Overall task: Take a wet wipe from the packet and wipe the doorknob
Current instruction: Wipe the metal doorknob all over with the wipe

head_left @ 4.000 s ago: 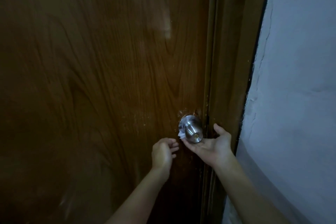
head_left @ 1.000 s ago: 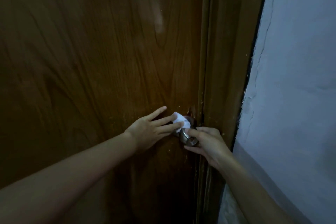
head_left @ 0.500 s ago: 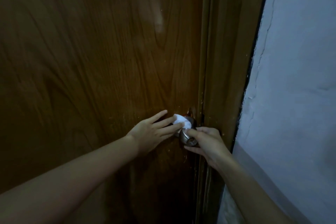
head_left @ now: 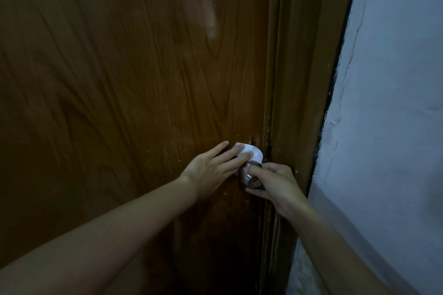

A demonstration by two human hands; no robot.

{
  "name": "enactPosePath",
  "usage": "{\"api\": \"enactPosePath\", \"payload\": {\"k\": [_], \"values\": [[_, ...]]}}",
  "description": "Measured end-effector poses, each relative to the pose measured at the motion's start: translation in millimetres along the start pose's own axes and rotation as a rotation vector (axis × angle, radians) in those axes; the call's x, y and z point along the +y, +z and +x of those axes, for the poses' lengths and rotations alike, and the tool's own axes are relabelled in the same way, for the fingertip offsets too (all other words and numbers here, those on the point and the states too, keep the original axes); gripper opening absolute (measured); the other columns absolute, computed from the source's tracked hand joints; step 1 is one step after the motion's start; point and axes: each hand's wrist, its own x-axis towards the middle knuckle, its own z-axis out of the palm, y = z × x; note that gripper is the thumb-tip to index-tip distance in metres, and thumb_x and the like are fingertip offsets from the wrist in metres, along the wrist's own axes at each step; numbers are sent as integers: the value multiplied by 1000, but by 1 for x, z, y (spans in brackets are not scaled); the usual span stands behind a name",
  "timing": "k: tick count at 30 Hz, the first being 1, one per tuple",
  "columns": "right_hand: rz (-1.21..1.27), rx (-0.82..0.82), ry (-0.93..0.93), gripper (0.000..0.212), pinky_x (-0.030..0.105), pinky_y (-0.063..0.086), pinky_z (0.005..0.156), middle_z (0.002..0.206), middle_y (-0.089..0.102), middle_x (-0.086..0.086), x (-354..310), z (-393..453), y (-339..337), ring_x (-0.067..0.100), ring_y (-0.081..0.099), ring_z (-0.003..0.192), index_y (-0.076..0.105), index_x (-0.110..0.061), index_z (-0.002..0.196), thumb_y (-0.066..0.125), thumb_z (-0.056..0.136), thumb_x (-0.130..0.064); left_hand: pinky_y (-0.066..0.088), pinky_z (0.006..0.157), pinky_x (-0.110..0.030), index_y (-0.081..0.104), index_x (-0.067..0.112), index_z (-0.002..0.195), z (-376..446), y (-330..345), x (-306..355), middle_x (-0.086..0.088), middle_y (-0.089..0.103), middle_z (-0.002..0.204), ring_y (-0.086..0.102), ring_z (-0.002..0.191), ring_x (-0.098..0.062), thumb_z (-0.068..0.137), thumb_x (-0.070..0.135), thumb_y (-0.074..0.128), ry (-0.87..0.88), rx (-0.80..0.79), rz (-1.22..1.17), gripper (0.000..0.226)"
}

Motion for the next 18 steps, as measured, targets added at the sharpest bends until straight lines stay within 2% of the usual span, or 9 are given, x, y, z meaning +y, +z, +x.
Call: {"api": "enactPosePath", "payload": {"k": [1, 3, 5, 7, 13, 18], "values": [[-7, 6, -2, 20, 37, 57, 82, 95, 68, 12, 0, 0, 1, 20, 67, 89, 64, -6, 96, 67, 79, -15, -6, 117, -42, -16, 10, 143, 0, 9, 1, -9, -26, 155, -20, 143, -27, 97, 28, 18, 10, 18, 48, 60], [-20, 19, -14, 18, 34, 58, 78, 92, 68, 9, 0, 0, 3, 18, 67, 86, 64, -8, 95, 67, 79, -16, -7, 116, -43, -12, 9, 145, -6, 16, 2, -11, -28, 154, -21, 142, -29, 98, 28, 31, -10, -30, 111, 66], [-28, 28, -31, 18, 30, 58, 75, 91, 67, 7, 1, -1, 4, 16, 66, 86, 63, -10, 96, 67, 80, -16, -8, 115, -43, -17, 9, 142, -11, 15, 3, -11, -29, 153, -22, 142, -29, 98, 29, 31, 3, -76, 139, 68], [-32, 40, -49, 17, 30, 58, 74, 91, 66, 6, 2, -2, 5, 16, 66, 87, 64, -10, 94, 68, 79, -17, -9, 115, -43, -22, 7, 138, -12, 9, 1, -11, -29, 153, -22, 142, -29, 97, 29, 31, -24, -51, 133, 71], [-42, 42, -85, 9, 30, 58, 72, 89, 68, 8, 5, -6, 2, 18, 67, 84, 65, -13, 86, 68, 78, -15, -6, 117, -42, -18, 8, 143, 2, 4, 8, -10, -30, 153, -19, 143, -29, 97, 30, 34, -48, 28, 90, 73], [-45, 36, -105, 12, 32, 59, 73, 87, 69, 8, 8, -13, -1, 16, 68, 82, 65, -10, 88, 68, 77, -14, -7, 117, -43, -19, 7, 141, -4, 4, 17, -10, -30, 153, -20, 142, -30, 97, 28, 33, -62, 37, 21, 71]]}}
